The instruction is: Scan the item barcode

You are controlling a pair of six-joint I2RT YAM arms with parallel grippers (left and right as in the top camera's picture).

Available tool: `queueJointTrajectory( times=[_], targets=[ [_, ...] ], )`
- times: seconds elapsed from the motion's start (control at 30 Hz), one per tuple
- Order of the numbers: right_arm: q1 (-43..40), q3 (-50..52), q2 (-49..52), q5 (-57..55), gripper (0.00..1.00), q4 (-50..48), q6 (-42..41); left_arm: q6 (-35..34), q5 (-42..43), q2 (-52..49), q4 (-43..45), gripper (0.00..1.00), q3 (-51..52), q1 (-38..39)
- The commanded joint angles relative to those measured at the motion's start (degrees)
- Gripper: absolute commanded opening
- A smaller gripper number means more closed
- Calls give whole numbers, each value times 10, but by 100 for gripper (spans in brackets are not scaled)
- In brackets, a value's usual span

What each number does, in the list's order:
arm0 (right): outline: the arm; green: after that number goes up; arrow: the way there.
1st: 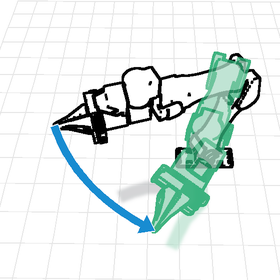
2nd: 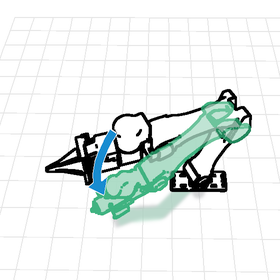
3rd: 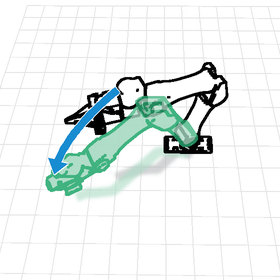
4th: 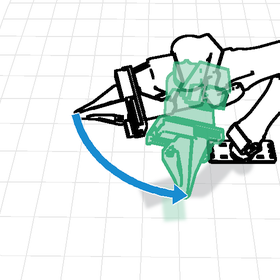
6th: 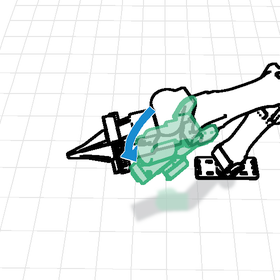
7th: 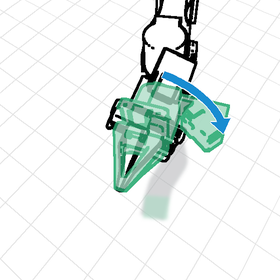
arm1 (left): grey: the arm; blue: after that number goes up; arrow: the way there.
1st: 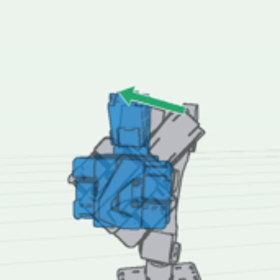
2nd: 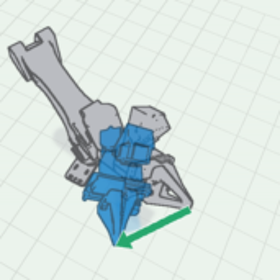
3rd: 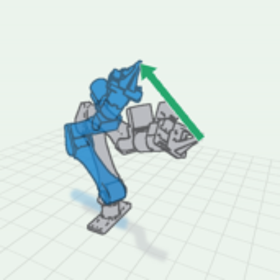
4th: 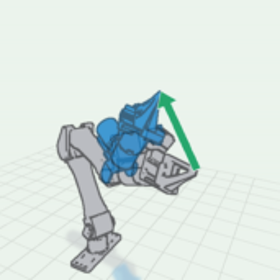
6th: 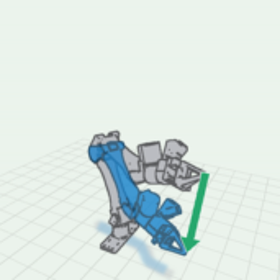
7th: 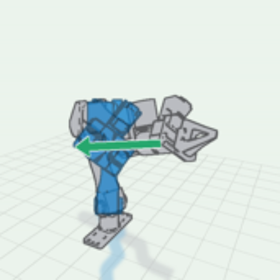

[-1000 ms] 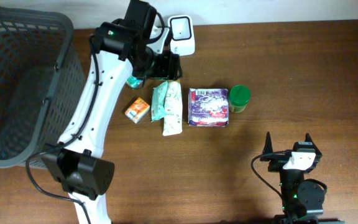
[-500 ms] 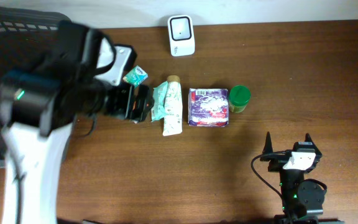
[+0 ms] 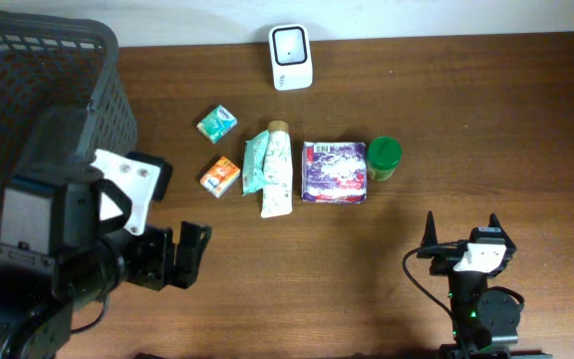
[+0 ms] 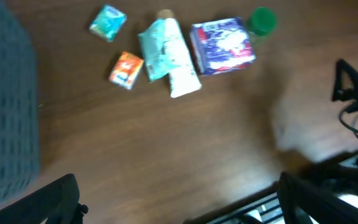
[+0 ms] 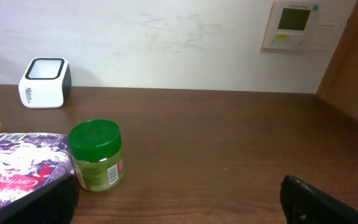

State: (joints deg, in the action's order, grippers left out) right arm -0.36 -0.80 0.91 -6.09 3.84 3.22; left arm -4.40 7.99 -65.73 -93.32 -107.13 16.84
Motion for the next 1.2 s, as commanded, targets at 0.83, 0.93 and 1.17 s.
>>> queueJointTrajectory(
  times=[0.83,0.93,1.17],
  targets=[
    [-4,4,-3,523,99,-314,-111,-234,-236,-105,117,99,11,-255],
    [-4,-34,-2,480,99,-369,-113,-234,-236,-105,119,99,11,-255],
    [-4,-311,155,448,98,-75,43,-234,-236,-105,114,99,11,-255]
  ],
)
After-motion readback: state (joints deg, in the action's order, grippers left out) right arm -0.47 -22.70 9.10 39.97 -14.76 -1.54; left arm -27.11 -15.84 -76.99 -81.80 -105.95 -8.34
